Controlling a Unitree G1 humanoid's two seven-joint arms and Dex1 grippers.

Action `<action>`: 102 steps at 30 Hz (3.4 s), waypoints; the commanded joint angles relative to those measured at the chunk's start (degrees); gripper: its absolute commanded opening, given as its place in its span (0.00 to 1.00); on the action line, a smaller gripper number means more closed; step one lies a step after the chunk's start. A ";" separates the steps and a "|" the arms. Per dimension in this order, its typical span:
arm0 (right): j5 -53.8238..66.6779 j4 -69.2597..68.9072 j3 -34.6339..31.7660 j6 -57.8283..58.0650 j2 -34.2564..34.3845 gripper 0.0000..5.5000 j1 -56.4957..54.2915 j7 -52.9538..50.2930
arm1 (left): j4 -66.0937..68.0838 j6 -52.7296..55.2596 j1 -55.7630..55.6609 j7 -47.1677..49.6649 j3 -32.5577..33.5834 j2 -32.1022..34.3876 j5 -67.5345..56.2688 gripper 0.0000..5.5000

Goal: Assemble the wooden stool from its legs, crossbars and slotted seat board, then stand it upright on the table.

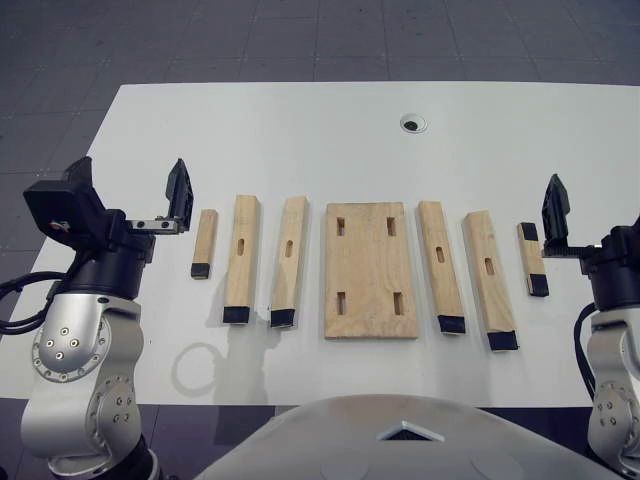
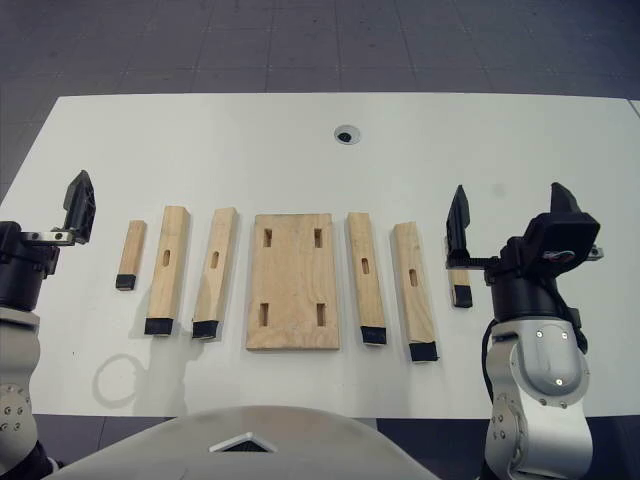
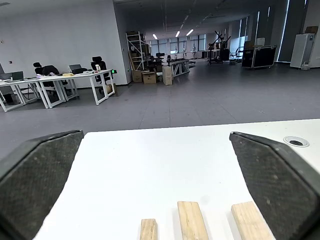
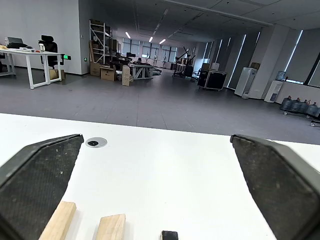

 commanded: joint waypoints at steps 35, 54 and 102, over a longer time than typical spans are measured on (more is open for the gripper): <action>-0.07 -0.24 -1.21 3.05 -0.62 1.00 -2.47 -0.07 | -0.44 0.07 -0.57 -0.52 -0.81 0.46 2.91 1.00; -1.91 11.28 -1.27 11.60 -10.44 1.00 9.90 9.85 | -1.73 0.49 -0.84 0.11 -0.63 -0.22 2.77 1.00; -3.08 41.75 7.40 17.81 -9.78 0.89 -0.95 14.43 | -4.77 3.38 -2.29 0.99 3.75 0.84 -2.76 1.00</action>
